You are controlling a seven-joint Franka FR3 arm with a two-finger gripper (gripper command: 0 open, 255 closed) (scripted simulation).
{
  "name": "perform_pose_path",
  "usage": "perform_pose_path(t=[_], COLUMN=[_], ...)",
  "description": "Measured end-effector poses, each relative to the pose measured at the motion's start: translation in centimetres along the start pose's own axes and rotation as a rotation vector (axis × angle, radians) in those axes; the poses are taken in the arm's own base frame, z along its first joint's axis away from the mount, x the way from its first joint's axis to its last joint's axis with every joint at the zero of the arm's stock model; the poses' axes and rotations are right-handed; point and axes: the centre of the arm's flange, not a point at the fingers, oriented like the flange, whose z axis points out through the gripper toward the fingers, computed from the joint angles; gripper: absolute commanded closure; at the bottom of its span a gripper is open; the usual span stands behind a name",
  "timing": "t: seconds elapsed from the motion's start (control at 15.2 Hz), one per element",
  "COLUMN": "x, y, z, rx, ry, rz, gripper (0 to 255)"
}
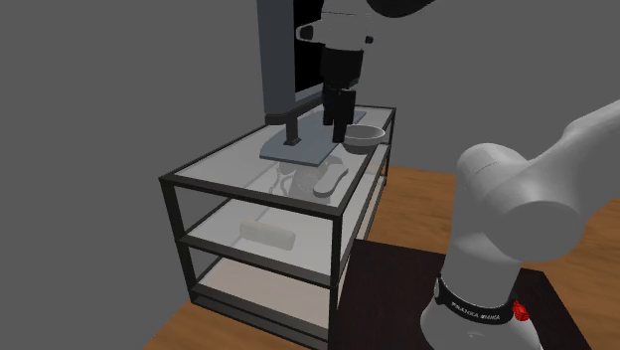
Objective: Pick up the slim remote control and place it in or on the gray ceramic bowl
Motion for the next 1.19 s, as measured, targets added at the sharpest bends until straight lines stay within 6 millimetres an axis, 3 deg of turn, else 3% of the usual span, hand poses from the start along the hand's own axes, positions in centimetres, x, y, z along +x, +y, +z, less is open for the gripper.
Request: perform_pose_path(t=[0.53,1.19], x=[-4.8,-7.3], y=[6.7,17.0], z=[6.6,15.1], rx=[0.034,0.076], ry=[-0.002,-0.002], rz=[-0.337,-0.759], gripper=[0,0])
